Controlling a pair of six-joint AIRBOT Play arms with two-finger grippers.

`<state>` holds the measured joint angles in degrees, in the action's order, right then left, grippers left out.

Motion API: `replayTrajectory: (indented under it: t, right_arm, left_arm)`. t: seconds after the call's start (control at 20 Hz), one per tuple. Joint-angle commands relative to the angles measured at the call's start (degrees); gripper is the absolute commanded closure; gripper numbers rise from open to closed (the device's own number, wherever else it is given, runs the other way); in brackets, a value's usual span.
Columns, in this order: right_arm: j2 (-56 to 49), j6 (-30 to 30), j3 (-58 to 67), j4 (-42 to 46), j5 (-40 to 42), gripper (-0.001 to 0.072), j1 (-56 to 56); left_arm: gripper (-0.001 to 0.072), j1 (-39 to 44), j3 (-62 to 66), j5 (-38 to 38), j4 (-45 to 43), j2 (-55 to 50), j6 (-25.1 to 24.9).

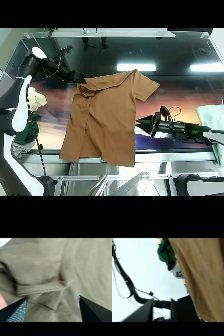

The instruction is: Fold the shirts.

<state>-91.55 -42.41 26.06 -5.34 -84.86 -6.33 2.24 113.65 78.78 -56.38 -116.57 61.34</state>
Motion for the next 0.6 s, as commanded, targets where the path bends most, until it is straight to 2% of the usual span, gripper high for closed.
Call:
replayTrajectory:
  t: [0.0,0.05,0.15,0.25,0.45,0.5,0.55]
  right_arm:
    - [1.4,8.2,-0.4,-3.2,-7.1,0.0640,0.3]
    - [2.9,8.1,-0.4,-2.0,-6.5,0.0544,0.3]
    - [5.5,7.2,-0.4,2.0,-6.5,0.0541,0.3]
    - [8.6,3.8,-0.6,8.9,-3.8,0.0520,0.3]
    - [19.1,-4.0,-3.4,20.0,10.7,0.0520,-1.0]
    - [22.2,-7.0,-4.6,23.4,16.9,0.0520,-1.0]
    - [24.8,-9.3,-5.9,27.1,22.4,0.0502,-0.5]
  left_arm:
    - [-0.0003,1.3,1.0,-0.9,-8.1,-0.2,-3.0]
    - [-0.0003,1.4,1.0,-1.6,-9.6,-0.2,-4.0]
    - [-0.0003,1.7,1.0,-2.4,-9.6,-0.3,-4.5]
    - [-0.0003,1.7,1.0,-2.4,-9.4,-1.4,-4.7]
    - [-0.0001,2.1,1.0,-2.0,-1.7,-5.0,-6.3]
    - [0.0024,2.6,1.0,-2.5,-1.5,-5.6,-6.5]
    - [0.0091,3.3,1.0,-3.3,-1.5,-6.0,-7.1]
